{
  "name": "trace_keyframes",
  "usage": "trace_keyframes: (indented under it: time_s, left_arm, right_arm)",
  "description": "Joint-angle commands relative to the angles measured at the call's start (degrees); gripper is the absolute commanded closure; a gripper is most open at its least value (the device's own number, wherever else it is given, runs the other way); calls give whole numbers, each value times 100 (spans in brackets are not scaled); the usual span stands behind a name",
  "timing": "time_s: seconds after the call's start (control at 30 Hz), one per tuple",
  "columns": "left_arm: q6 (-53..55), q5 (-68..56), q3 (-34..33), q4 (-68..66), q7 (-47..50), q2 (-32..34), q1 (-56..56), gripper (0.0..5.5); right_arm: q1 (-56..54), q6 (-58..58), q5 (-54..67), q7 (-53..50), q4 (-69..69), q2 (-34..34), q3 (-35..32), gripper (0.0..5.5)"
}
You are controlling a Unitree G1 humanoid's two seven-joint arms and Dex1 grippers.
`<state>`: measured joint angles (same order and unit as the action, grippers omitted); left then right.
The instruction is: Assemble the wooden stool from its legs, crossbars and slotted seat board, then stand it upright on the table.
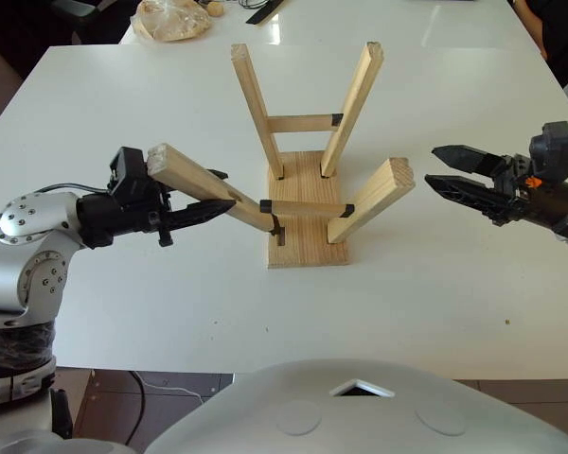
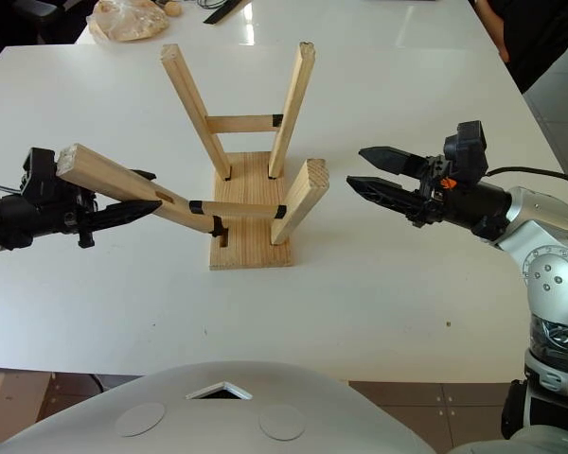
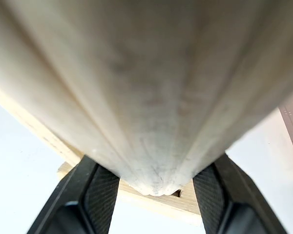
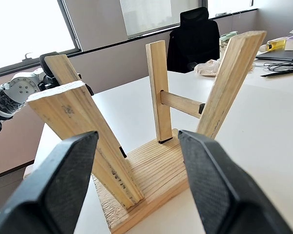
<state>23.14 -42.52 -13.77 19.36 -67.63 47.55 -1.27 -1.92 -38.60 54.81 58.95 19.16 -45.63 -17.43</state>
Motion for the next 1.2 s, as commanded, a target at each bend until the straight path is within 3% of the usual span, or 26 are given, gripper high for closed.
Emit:
trace_keyframes:
  time_s: [0.03,0.2,0.63,0.87,1.2]
  left_arm:
    - [-151,209,134,123,-110,26,-122,347]
    - [-777,898,509,63,-411,186,-501,347]
    - [-841,1027,774,-196,-701,753,-730,347]
    - [-88,864,1321,-731,-205,459,179,347]
    - [-119,1672,2694,-974,-256,485,284,347]
  right_arm:
    - [-145,41,-113,47,-45,-16,57,250]
    - [-193,69,-202,60,-64,19,103,250]
    - [-76,238,-428,10,5,119,166,250]
    - [-154,326,-558,3,45,203,355,250]
    - [-203,432,-754,11,102,336,643,250]
